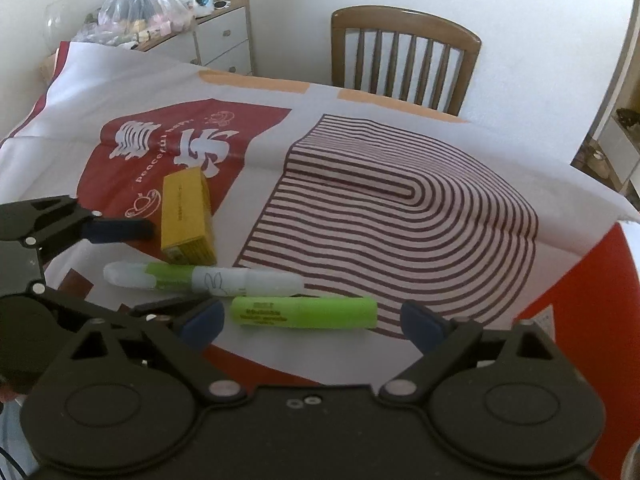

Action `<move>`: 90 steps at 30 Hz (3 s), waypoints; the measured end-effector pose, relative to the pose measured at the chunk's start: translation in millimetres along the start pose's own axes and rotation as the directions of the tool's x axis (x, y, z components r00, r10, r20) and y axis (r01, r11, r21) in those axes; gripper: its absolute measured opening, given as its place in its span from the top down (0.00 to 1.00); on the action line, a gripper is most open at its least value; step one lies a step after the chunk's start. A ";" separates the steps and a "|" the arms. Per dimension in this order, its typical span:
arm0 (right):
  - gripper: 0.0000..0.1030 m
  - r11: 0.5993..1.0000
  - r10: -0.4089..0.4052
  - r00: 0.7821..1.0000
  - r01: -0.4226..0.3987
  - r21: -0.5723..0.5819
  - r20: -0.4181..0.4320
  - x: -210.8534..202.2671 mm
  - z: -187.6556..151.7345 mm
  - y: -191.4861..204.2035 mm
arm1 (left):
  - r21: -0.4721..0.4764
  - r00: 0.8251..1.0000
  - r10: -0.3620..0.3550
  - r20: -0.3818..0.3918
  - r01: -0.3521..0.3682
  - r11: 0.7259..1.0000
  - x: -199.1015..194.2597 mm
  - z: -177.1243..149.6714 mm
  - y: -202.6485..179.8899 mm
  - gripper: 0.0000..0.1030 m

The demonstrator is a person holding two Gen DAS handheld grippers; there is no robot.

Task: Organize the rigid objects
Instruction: 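Grasp the white marker with the left tool while the right tool grasps the green highlighter, then carry the marker and highlighter into the shoebox and open both tools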

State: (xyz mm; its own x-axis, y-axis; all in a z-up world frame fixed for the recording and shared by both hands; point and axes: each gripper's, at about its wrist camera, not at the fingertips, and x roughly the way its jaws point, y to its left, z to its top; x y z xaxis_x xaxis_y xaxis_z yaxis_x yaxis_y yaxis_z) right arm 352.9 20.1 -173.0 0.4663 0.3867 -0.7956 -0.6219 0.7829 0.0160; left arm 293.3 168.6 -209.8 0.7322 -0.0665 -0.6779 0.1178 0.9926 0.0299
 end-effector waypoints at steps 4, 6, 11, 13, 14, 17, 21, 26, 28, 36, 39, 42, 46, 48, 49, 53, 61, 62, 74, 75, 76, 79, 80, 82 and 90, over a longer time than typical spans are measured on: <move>0.09 1.000 0.023 1.000 -0.023 -0.008 -0.004 3.0 1.5 -0.3 | 0.012 1.000 -0.015 0.002 0.015 1.000 -1.9 0.4 -2.1 0.50; 0.10 1.000 0.022 1.000 -0.022 -0.019 -0.004 4.3 2.8 -0.2 | 0.021 1.000 -0.024 -0.002 0.024 0.999 -3.6 1.0 -4.5 0.62; 0.12 0.999 0.037 0.999 -0.037 -0.030 -0.006 6.8 4.2 0.4 | 0.023 1.000 -0.027 -0.010 0.027 0.999 -6.9 -0.6 -7.0 0.72; 0.18 0.999 0.027 1.000 -0.027 -0.038 -0.009 8.4 4.6 1.1 | 0.002 0.999 -0.031 -0.014 0.031 1.000 -8.2 -1.2 -4.7 0.74; 0.21 0.999 0.023 1.000 -0.023 -0.040 -0.016 10.2 4.7 0.8 | -0.008 0.999 -0.035 -0.015 0.035 0.999 -9.4 -1.8 -3.7 0.75; 0.21 0.999 0.013 0.999 -0.015 -0.049 -0.031 14.1 4.2 0.8 | -0.033 0.999 -0.040 -0.022 0.040 0.999 -12.2 -2.7 -2.0 0.78; 0.22 0.995 -0.007 1.000 0.005 -0.096 -0.021 13.6 2.0 8.0 | -0.076 0.999 -0.037 -0.031 0.034 0.997 -15.6 -4.3 -1.6 0.80; 0.22 0.995 -0.019 1.000 0.018 -0.100 -0.012 8.6 -0.1 11.6 | -0.108 0.999 -0.033 -0.039 0.028 0.994 -19.7 -7.4 -3.9 0.82; 0.22 0.996 -0.017 1.000 0.016 -0.092 -0.008 3.6 -1.0 11.9 | -0.120 0.998 -0.035 -0.044 0.030 0.992 -21.5 -8.1 -5.2 0.82; 0.22 0.999 -0.005 1.000 0.006 -0.049 0.006 -30.0 -11.5 12.7 | -0.176 0.999 -0.019 -0.043 0.011 0.984 -39.2 -10.6 -10.3 0.84; 0.22 0.999 0.007 1.000 -0.006 -0.031 0.016 -47.0 -16.1 13.0 | -0.196 1.000 -0.017 -0.026 0.012 0.981 -52.4 -7.3 -10.8 0.84; 0.22 1.000 0.013 0.999 -0.012 -0.025 0.031 -62.8 -19.6 14.7 | -0.202 1.000 -0.019 -0.005 0.017 0.979 -67.5 -2.2 -14.0 0.84; 0.22 1.000 0.017 0.998 -0.016 -0.017 0.058 -85.5 -22.4 15.9 | -0.205 1.000 -0.012 0.017 0.016 0.979 -88.0 6.6 -19.4 0.84; 0.22 1.000 0.020 0.997 -0.018 -0.016 0.071 -97.9 -23.6 17.2 | -0.217 1.000 -0.021 0.021 0.026 0.976 -98.3 11.2 -21.7 0.84; 0.22 1.000 0.021 0.997 -0.020 -0.018 0.081 -104.7 -24.0 17.4 | -0.218 0.999 -0.024 0.024 0.028 0.976 -102.7 13.3 -23.1 0.84; 0.22 0.999 0.027 0.994 -0.025 -0.024 0.108 -128.6 -25.9 17.1 | -0.212 0.999 -0.027 0.028 0.033 0.977 -121.0 23.7 -33.7 0.84; 0.22 0.999 0.021 0.988 -0.017 -0.028 0.151 -174.9 -39.1 4.2 | -0.208 0.999 -0.044 0.027 0.048 0.977 -152.6 43.6 -64.0 0.84; 0.22 0.999 0.021 0.987 -0.017 -0.027 0.157 -180.1 -41.1 1.7 | -0.206 0.999 -0.045 0.026 0.050 0.977 -155.6 45.8 -68.7 0.84; 0.22 1.000 -0.002 0.977 0.001 0.008 0.212 -224.5 -66.4 -50.5 | -0.157 0.996 -0.081 0.044 0.087 0.984 -169.3 73.3 -143.4 0.84; 0.22 1.000 -0.005 0.977 0.003 0.011 0.214 -227.6 -68.8 -56.8 | -0.154 0.995 -0.084 0.045 0.090 0.984 -168.3 75.3 -149.9 0.84; 0.22 1.000 -0.009 0.976 0.007 0.013 0.217 -230.7 -71.2 -63.4 | -0.153 0.995 -0.089 0.045 0.095 0.984 -166.8 78.1 -157.8 0.84; 0.22 1.000 -0.020 0.975 0.016 0.019 0.221 -238.9 -78.2 -81.8 | -0.147 0.994 -0.100 0.041 0.105 0.984 -161.3 84.5 -179.7 0.84; 0.22 1.000 -0.024 0.975 0.020 0.020 0.223 -241.2 -80.4 -87.6 | -0.143 0.994 -0.102 0.041 0.107 0.984 -159.1 86.7 -187.1 0.84; 0.22 0.999 -0.031 0.974 0.026 0.025 0.225 -245.5 -84.8 -100.7 | -0.137 0.994 -0.106 0.037 0.110 0.984 -153.9 91.5 -202.6 0.84; 0.22 0.998 -0.048 0.974 0.039 0.047 0.222 -252.0 -102.2 -156.5 | -0.116 0.994 -0.110 0.006 0.110 0.987 -122.6 106.8 -256.3 0.84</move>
State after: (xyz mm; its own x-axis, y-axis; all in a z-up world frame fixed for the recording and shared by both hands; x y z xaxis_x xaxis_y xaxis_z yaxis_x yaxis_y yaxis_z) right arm 268.4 -249.6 -36.9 0.6241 0.4470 -0.6409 -0.5730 0.8195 0.0136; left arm 245.0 -88.5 -55.9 0.7186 -0.1760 -0.6728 0.1190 0.9843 -0.1303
